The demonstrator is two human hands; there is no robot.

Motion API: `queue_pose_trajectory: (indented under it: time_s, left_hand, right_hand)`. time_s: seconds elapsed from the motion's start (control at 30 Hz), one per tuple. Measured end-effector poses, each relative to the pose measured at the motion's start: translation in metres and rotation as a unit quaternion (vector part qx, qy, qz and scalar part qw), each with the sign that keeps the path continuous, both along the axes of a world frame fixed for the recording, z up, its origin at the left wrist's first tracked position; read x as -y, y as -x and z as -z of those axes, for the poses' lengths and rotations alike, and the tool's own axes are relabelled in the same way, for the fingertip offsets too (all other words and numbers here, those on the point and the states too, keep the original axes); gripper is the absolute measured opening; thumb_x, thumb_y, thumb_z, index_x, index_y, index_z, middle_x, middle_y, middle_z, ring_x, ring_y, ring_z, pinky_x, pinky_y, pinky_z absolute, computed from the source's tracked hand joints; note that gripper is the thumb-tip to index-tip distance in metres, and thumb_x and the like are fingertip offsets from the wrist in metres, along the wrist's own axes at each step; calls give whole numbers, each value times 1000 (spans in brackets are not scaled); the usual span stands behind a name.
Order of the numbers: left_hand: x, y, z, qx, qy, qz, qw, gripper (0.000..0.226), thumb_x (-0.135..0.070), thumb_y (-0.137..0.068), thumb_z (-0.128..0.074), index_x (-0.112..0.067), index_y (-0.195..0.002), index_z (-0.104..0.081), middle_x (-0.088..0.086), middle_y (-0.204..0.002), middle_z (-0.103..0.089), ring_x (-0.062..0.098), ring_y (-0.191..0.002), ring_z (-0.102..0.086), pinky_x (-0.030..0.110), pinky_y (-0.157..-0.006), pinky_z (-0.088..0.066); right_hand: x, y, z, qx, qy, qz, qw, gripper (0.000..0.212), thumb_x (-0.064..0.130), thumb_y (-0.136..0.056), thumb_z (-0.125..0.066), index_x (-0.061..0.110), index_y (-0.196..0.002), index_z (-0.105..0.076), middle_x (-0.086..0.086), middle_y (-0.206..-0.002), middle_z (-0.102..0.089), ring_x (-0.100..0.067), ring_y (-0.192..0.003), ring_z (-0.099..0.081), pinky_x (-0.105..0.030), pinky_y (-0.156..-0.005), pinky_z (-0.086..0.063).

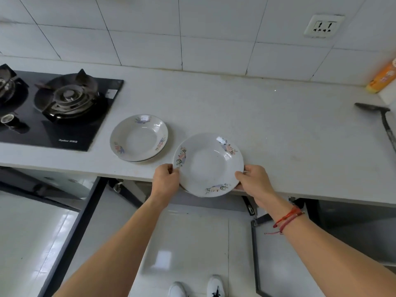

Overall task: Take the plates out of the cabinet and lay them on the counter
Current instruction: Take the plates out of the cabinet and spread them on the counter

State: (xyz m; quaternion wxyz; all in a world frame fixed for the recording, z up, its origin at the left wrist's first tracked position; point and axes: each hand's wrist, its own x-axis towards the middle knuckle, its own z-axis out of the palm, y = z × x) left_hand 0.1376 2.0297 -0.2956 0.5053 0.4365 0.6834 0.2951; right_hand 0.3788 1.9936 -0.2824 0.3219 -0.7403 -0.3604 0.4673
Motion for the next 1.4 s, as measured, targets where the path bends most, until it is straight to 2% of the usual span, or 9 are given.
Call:
queue_pose_trajectory:
  time_s: [0.13, 0.27, 0.33, 0.53, 0.7, 0.83, 0.97, 1.23, 1.4]
  left_hand:
    - [-28, -11, -2, -13, -2, 7, 1000, 28, -18, -80, -46, -7, -89, -70, 12, -88, -73, 34, -85, -70, 55, -75, -59]
    - [-54, -18, 8, -10, -6, 2, 1000, 23, -16, -84, -48, -8, -85, -70, 16, -89, -72, 38, -89, -68, 58, -74, -58]
    - [-66, -20, 14, -14, -10, 1, 1000, 26, -20, -81, -47, -4, -84, -68, 20, -86, -70, 35, -80, -68, 59, -74, -57]
    - [-93, -27, 22, -30, -13, -8, 999, 26, -15, -86, -47, 2, -91, -65, 25, -93, -68, 26, -73, -57, 50, -69, -57]
    - [-104, -28, 30, -39, -17, -11, 999, 26, -12, -88, -46, 5, -91, -65, 24, -88, -66, 25, -73, -56, 50, -68, -57]
    - [-105, -28, 36, -41, -13, -10, 999, 23, -9, -91, -46, 3, -91, -65, 15, -81, -62, 23, -70, -53, 37, -62, -47]
    - [-104, -27, 40, -42, -8, -7, 999, 24, -7, -88, -44, 11, -87, -59, 11, -72, -52, 23, -66, -45, 36, -58, -39]
    - [-105, -31, 41, -48, -19, -5, 999, 22, -7, -91, -44, 7, -83, -58, 6, -68, -49, 20, -63, -42, 33, -54, -36]
    - [-103, -29, 42, -60, -34, 11, 998, 22, -11, -94, -43, -1, -82, -59, 3, -69, -51, 19, -63, -45, 31, -53, -38]
  right_hand:
    - [-27, -5, -2, -20, -10, 5, 1000, 24, -1, -93, -54, 15, -83, -68, -8, -92, -76, -21, -85, -74, -30, -69, -62]
    - [-52, -11, 5, -19, -13, 14, 1000, 20, -1, -93, -54, 11, -86, -68, -9, -92, -75, -22, -85, -74, -28, -66, -61]
    - [-63, -14, 9, -20, -11, 17, 1000, 17, -1, -94, -54, 7, -94, -69, -10, -94, -75, -23, -87, -73, -28, -67, -61]
    - [-90, -17, 22, -25, -6, 23, 999, 18, 0, -93, -55, 3, -101, -70, -13, -97, -75, -26, -90, -73, -37, -74, -63]
    - [-102, -18, 31, -21, 6, 17, 1000, 18, 2, -92, -56, 12, -85, -69, -16, -93, -75, -32, -92, -72, -55, -81, -59]
    - [-104, -17, 38, -15, 14, 16, 1000, 15, 5, -90, -57, -3, -92, -69, -27, -96, -72, -46, -97, -68, -67, -78, -53]
    - [-104, -17, 44, -10, 21, 10, 1000, 14, 6, -90, -58, 0, -91, -70, -24, -95, -73, -44, -97, -68, -66, -78, -54]
    - [-104, -15, 47, -10, 21, 17, 1000, 17, 7, -90, -58, -7, -95, -66, -28, -98, -71, -47, -99, -66, -69, -77, -52]
    - [-101, -13, 43, -24, 24, 22, 999, 16, 7, -93, -56, 13, -84, -67, -22, -98, -73, -43, -100, -68, -65, -81, -54]
